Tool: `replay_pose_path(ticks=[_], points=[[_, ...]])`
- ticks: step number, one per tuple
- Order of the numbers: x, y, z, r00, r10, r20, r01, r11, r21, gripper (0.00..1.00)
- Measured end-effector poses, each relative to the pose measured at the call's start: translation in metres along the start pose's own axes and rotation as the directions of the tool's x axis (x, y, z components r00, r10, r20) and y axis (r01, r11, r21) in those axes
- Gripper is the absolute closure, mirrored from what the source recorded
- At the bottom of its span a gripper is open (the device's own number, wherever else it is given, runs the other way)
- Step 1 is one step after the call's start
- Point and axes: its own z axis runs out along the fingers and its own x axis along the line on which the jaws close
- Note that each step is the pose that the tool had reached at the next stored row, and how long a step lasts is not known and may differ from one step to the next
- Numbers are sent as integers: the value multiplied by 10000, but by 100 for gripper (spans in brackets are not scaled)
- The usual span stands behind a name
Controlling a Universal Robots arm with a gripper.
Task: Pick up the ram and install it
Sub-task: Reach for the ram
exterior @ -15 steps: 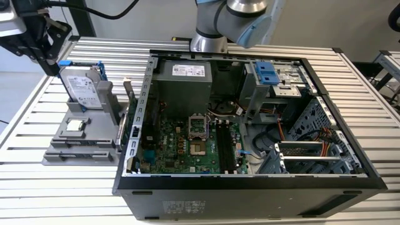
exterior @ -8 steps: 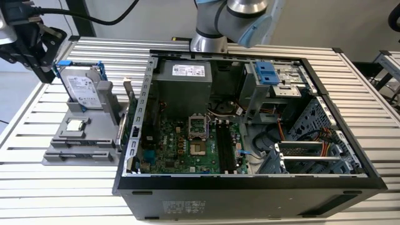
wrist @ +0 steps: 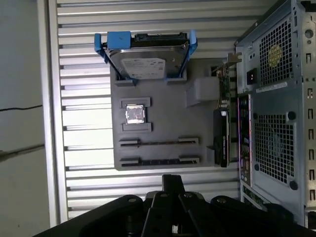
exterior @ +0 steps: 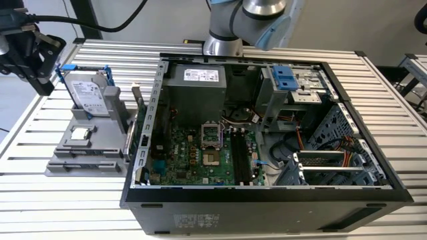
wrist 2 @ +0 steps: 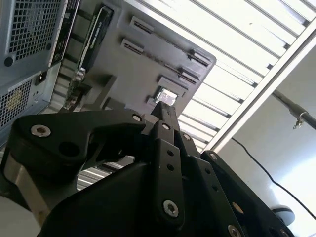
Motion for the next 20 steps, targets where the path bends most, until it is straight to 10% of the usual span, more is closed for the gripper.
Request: replay_pose_path(ticks=[20], points=[[13,-66,-3,9987,-512,-24,512,9987,-11,100]])
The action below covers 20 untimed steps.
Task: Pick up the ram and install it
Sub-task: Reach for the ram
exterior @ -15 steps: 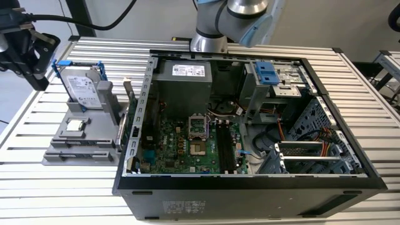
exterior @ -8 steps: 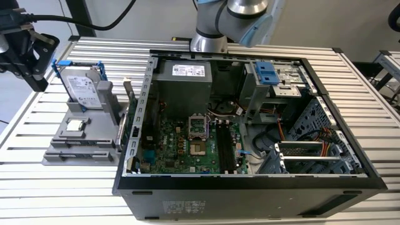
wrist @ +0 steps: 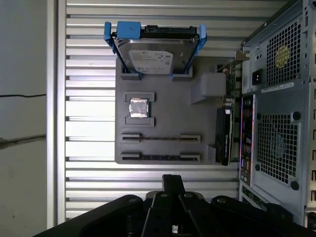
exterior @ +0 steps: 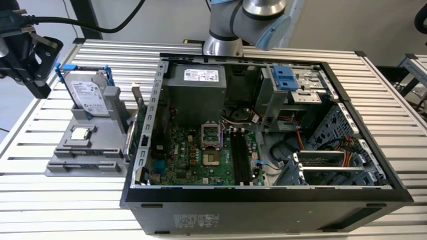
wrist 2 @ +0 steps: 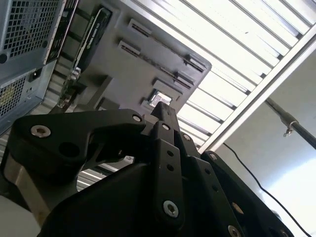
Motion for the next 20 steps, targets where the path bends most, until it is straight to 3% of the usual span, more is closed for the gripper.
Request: replay_pose_path(ticks=[15,20], points=[[0,-3,-1,10000,-3,-1,3,10000,0,100],[0,-4,-1,9991,-420,-21,420,9991,-8,100]])
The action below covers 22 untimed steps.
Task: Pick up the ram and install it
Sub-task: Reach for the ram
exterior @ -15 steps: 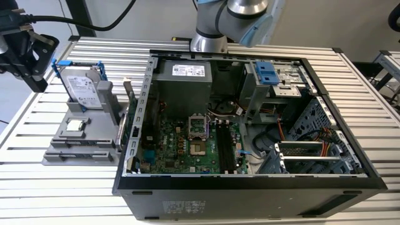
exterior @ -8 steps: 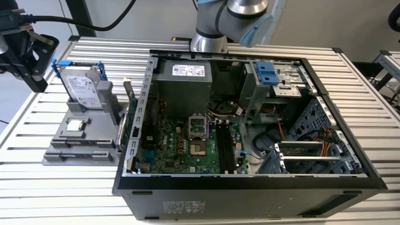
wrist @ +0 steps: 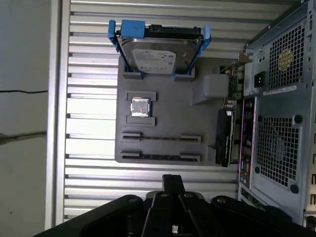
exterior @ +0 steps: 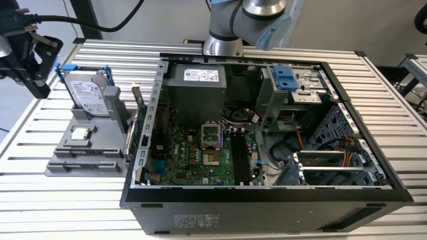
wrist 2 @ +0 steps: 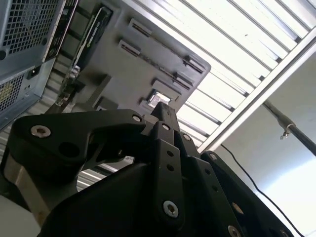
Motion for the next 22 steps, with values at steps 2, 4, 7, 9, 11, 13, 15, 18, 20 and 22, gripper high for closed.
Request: replay_pose_path(ticks=[2,4,7,9,11,13,15,18,20,22], points=[[0,0,0,9997,-249,-12,249,9997,-5,100],[0,0,1,9988,-494,-23,494,9988,-10,100],[0,0,0,9964,-851,-41,851,9964,-18,100],[1,0,0,9942,-1072,-52,1072,9942,-23,100],[1,0,0,9917,-1282,-61,1282,9917,-28,100],[1,0,0,9888,-1493,-71,1493,9888,-34,100],[1,0,0,9852,-1714,-82,1714,9852,-40,100],[1,0,0,9791,-2033,-96,2033,9791,-49,100],[2,0,0,9744,-2245,-105,2244,9745,-55,100],[2,0,0,9693,-2457,-116,2457,9693,-61,100]])
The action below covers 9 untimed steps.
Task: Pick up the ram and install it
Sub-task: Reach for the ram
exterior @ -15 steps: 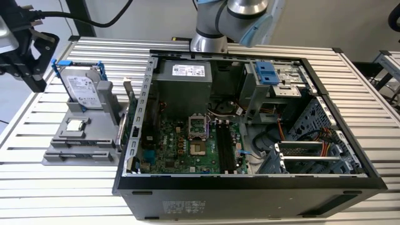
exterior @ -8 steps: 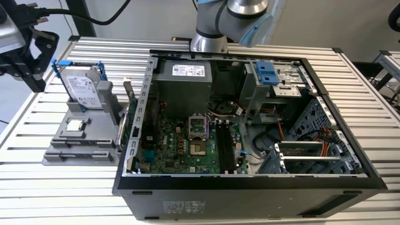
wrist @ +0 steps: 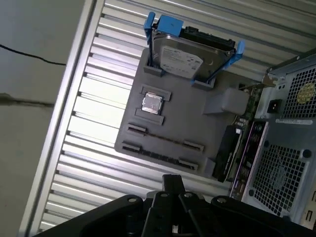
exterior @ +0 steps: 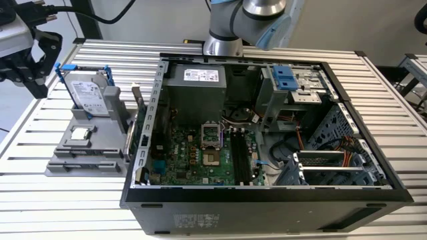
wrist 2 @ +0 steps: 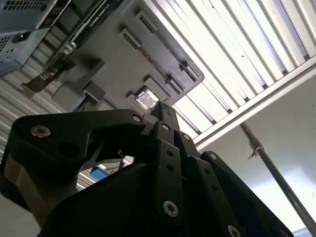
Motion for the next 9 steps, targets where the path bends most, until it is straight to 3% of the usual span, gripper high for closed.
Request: replay_pose_path(ticks=[4,9], points=[[0,0,1,9990,-442,-21,442,9990,-9,100],[0,0,1,9948,-1016,-47,1015,9948,-22,100]])
